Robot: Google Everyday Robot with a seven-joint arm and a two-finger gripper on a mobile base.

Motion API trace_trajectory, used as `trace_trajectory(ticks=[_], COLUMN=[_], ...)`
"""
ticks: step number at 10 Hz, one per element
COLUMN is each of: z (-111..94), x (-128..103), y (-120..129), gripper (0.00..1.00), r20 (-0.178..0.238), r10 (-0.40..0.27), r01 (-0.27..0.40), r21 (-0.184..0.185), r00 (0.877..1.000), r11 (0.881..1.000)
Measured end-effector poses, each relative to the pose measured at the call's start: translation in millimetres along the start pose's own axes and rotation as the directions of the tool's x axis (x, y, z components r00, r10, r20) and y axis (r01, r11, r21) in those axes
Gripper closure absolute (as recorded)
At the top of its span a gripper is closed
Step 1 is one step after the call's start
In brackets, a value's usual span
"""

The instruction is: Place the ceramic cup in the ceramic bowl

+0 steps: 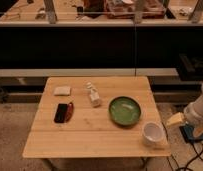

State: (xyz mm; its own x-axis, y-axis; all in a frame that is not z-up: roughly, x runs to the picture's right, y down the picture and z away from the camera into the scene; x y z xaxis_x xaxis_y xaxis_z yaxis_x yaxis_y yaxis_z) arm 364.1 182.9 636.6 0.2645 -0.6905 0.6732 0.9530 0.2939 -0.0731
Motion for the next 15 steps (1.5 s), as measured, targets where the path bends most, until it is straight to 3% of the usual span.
trace_trajectory(ticks=[3,7,15], z=[13,29,57], x=[-7,-2,25], y=[-4,-14,-31], gripper=[0.26,0.26,0.26], r20=[-0.066,-0.154,-0.194], r10=[-0.017,-0.017,-0.034], r01=[0.018,0.016,0.031], r21=[0.014,-0.004,-0.018], r00=[0.998,0.988,0.980], r11=[1.000,1.000,0.999])
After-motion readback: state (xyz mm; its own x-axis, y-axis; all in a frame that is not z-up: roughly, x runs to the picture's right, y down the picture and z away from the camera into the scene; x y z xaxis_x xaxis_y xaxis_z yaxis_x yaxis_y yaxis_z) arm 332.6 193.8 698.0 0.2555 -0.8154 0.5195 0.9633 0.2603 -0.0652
